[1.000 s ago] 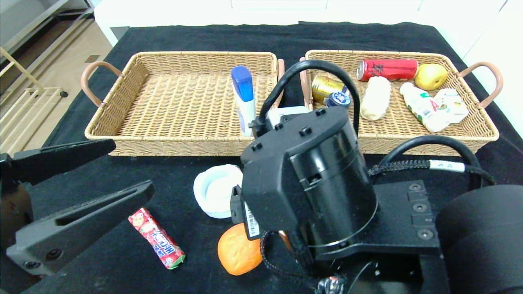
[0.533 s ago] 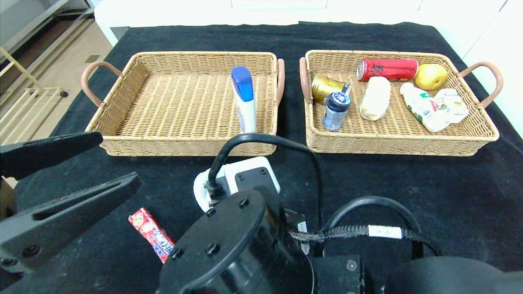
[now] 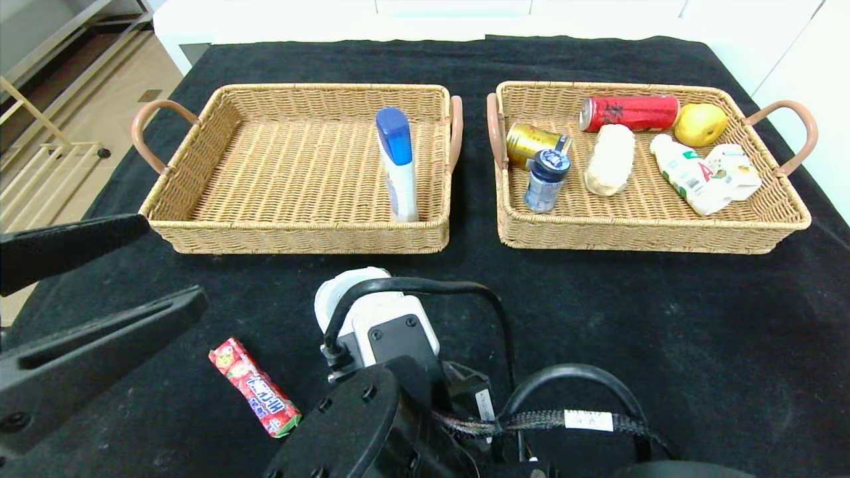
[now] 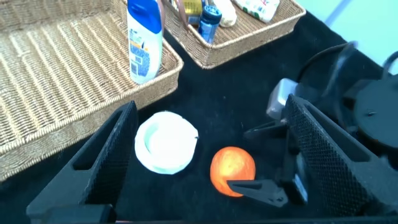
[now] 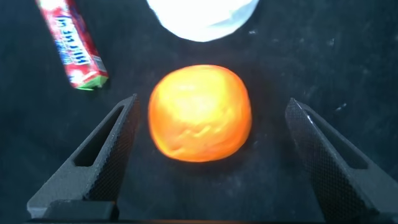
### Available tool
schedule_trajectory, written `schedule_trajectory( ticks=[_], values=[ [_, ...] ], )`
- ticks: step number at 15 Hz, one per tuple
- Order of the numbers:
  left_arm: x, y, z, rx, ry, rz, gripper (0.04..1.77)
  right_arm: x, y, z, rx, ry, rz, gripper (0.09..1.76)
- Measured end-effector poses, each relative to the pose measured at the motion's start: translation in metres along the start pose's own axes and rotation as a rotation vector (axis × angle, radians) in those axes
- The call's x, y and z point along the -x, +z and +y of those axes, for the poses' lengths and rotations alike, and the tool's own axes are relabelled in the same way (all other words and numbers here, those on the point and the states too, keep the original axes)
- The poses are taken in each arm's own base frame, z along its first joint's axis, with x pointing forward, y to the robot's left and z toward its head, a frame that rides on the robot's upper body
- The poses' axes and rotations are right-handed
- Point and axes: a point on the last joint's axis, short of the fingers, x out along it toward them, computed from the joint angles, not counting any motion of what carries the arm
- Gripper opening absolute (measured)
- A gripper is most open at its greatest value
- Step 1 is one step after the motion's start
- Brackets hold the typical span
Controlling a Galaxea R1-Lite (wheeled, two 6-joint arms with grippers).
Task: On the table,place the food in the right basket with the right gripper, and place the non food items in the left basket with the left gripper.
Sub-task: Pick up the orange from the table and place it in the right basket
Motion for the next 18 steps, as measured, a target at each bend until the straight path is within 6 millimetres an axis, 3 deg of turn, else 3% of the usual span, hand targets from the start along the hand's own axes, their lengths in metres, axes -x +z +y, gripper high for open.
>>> schedule_trajectory(
  ticks=[8,18],
  values=[
    [0.003,0.002,0.000,-0.002,0.001,-0.012,1.72,-0.011,-0.008,0.012,0.004,0.011,-0.012,1.70],
    [0.002,0.001,0.000,-0.001,-0.001,-0.007,1.72,-0.039,-0.018,0.009,0.010,-0.049,0.001,1.70]
  ],
)
